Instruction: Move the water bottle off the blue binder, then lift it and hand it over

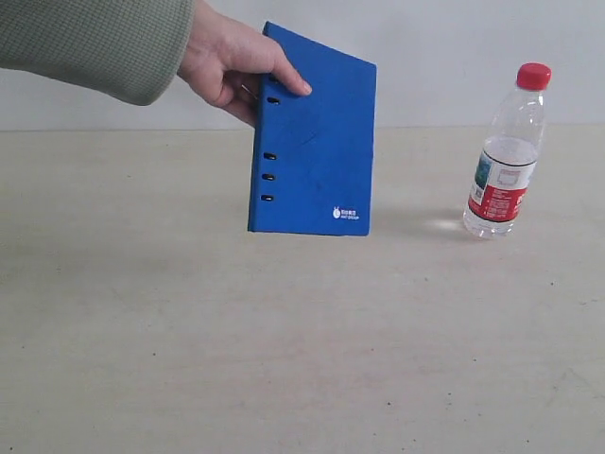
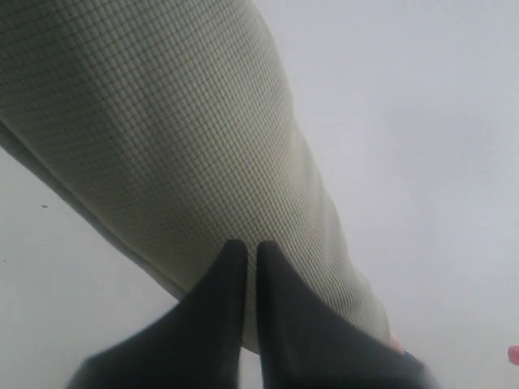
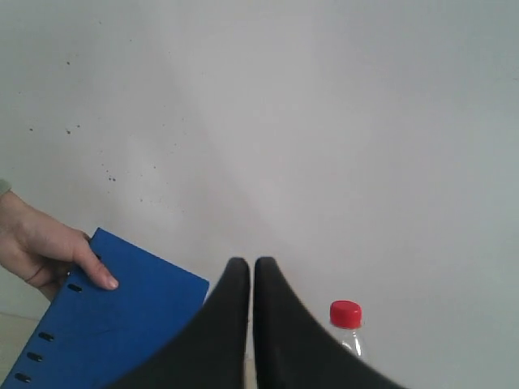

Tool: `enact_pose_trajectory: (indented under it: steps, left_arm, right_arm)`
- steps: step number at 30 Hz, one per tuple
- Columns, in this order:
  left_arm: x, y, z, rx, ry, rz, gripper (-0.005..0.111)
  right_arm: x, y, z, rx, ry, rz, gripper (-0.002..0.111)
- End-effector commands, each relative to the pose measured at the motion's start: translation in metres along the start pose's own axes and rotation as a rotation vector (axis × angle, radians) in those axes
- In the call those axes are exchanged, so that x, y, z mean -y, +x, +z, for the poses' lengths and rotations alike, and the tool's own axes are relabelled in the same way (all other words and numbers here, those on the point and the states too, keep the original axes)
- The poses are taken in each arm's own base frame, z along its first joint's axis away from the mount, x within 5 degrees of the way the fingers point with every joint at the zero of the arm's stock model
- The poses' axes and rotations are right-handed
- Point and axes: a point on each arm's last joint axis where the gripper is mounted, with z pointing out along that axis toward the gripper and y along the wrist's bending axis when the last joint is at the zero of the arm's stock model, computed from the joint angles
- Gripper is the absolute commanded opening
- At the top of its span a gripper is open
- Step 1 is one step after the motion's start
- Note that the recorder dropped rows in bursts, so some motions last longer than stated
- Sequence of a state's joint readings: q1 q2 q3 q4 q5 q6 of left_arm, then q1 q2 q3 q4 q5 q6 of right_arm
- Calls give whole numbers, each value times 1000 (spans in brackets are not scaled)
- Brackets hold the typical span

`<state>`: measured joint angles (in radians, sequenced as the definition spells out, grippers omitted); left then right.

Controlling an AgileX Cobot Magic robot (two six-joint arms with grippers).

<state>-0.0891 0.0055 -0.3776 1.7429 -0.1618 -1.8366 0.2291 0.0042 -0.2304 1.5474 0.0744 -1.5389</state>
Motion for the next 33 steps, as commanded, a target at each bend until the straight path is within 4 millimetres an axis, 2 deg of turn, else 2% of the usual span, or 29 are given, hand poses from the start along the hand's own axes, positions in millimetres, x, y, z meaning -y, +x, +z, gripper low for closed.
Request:
enact_pose_trajectory:
  steps: [1, 5, 10, 14, 19, 24, 33]
  left_arm:
    - [0, 1, 0, -3, -4, -24, 4]
    - [0, 0, 0, 13, 0, -124, 4]
    - [-1, 2, 1, 54, 9, -448, 4]
    - [-6, 6, 1, 115, -26, -527, 4]
    - [-15, 15, 0, 126, -115, -461, 4]
    - [-20, 32, -1, 36, -199, -320, 4]
    - [-26, 79, -6, -207, -298, -142, 4]
  right_arm:
    - [0, -1, -1, 6, -1, -3, 0]
    - [0, -1, -1, 6, -1, -3, 0]
    - [0, -1, -1, 6, -1, -3, 0]
    - [0, -1, -1, 6, -1, -3, 0]
    - [0, -1, -1, 6, 2, -3, 0]
    - [0, -1, -1, 6, 2, -3, 0]
    - [1, -1, -1, 6, 6, -3, 0]
